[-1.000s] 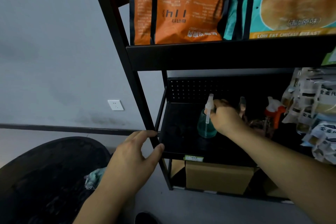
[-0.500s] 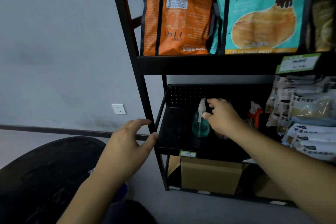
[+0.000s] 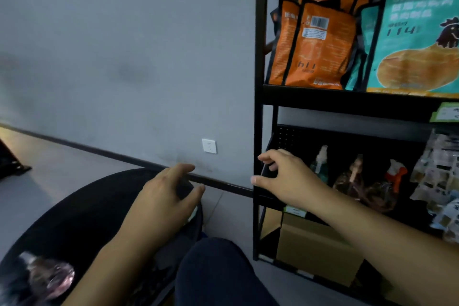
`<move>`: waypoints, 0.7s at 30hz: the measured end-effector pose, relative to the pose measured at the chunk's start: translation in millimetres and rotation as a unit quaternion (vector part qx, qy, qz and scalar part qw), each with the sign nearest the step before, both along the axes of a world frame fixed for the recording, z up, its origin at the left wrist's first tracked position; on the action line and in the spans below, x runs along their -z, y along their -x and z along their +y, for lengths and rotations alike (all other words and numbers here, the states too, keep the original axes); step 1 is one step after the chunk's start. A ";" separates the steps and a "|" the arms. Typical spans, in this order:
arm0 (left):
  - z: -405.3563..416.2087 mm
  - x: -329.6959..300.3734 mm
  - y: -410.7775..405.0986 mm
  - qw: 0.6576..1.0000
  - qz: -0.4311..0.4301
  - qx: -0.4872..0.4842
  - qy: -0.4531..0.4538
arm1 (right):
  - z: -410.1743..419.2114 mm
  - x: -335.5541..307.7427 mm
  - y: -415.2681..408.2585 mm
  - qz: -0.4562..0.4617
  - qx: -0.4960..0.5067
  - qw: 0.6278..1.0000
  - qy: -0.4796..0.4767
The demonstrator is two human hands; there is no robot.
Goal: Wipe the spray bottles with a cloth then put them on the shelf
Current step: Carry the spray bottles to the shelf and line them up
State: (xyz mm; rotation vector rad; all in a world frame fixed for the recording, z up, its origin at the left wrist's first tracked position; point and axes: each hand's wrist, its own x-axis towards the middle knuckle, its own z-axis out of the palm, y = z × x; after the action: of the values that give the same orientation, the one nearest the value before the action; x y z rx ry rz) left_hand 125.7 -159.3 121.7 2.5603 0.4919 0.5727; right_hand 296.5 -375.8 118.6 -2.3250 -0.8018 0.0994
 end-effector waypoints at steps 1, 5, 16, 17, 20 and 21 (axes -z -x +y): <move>9.3 2.8 11.3 1.000 0.004 -0.013 0.001 | 11.4 2.4 6.4 0.006 -0.018 1.000 0.003; 45.6 15.1 54.2 0.997 0.035 -0.070 0.005 | 59.6 15.6 28.6 0.025 -0.069 0.997 0.007; 144.1 58.7 161.0 0.964 0.081 -0.249 0.041 | 199.8 59.2 84.4 0.052 -0.200 0.978 0.012; 150.2 61.6 168.9 0.960 0.082 -0.263 0.043 | 211.8 62.2 89.6 0.056 -0.213 0.975 0.010; 166.3 69.7 188.3 0.949 0.088 -0.299 0.050 | 244.2 69.7 102.5 0.063 -0.243 0.968 0.008; 171.2 72.2 193.7 0.945 0.092 -0.308 0.052 | 254.1 71.8 106.3 0.063 -0.253 0.965 0.008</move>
State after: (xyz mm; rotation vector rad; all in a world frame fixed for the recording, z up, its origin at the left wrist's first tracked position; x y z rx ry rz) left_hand -68.0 12.0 49.5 2.3435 1.3764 0.4901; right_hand 190.2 -121.6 46.8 -2.0518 -1.3128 0.4723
